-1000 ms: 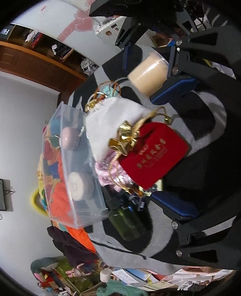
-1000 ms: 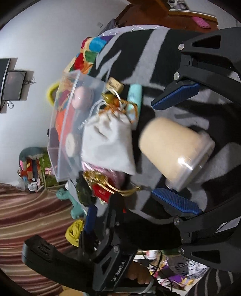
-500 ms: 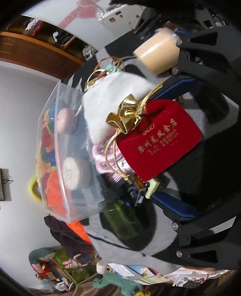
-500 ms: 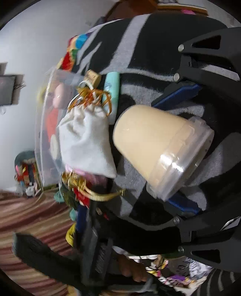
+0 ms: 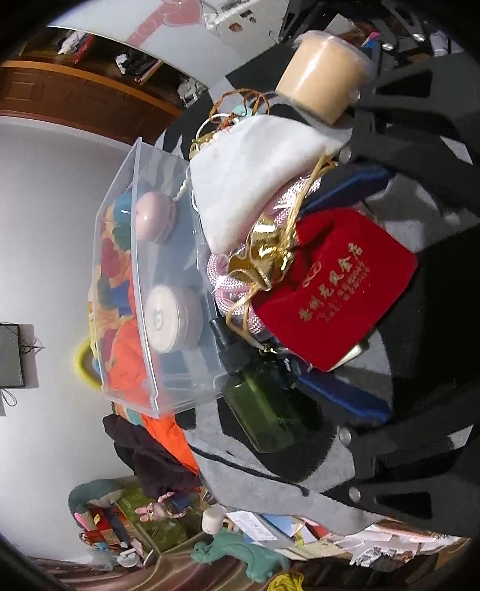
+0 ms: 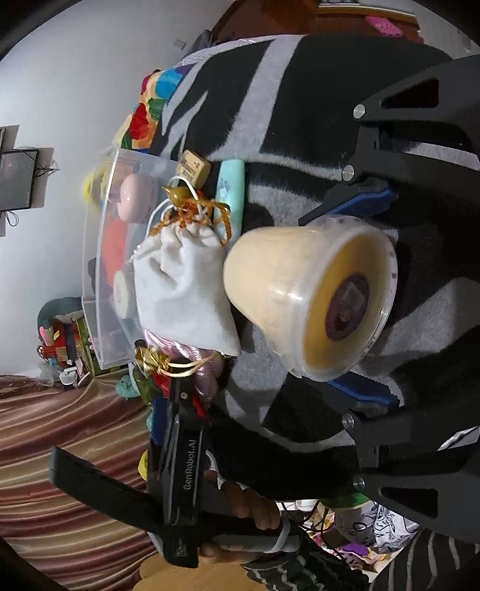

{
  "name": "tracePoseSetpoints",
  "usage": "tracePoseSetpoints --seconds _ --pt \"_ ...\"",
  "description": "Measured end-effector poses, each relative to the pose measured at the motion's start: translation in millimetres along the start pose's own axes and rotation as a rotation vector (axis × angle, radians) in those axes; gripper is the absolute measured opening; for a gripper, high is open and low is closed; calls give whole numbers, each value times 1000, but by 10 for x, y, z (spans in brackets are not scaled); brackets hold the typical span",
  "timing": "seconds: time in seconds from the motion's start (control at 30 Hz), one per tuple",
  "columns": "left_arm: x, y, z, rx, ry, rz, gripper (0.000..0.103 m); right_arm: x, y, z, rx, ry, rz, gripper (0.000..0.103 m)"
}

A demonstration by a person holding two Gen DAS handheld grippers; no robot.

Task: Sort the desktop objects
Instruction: 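Grasp the cream tape roll with the right tool, then grasp the red pouch with the left tool while the right tool holds the tape roll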

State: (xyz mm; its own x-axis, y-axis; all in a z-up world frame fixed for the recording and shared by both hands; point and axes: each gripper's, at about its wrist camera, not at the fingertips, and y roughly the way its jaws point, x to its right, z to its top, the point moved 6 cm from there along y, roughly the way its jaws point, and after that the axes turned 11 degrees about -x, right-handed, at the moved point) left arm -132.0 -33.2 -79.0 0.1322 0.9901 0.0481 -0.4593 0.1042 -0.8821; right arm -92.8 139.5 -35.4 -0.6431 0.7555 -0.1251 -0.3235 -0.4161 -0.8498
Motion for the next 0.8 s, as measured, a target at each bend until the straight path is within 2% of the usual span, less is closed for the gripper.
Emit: tracePoseSetpoints --seconds 0.13,0.33,0.63,0.8 --pt "-55 -27 -58 2 -5 21 59 52 -9 19 2 30 23 66" --pt "-111 -136 -122 9 -31 -18 46 101 -77 57 22 40 13 66" --pt "-24 -464 -138 86 -3 -3 45 187 -273 178 78 52 -4 66" --pt "-36 -536 -115 101 -2 2 44 195 -353 258 98 43 -11 66"
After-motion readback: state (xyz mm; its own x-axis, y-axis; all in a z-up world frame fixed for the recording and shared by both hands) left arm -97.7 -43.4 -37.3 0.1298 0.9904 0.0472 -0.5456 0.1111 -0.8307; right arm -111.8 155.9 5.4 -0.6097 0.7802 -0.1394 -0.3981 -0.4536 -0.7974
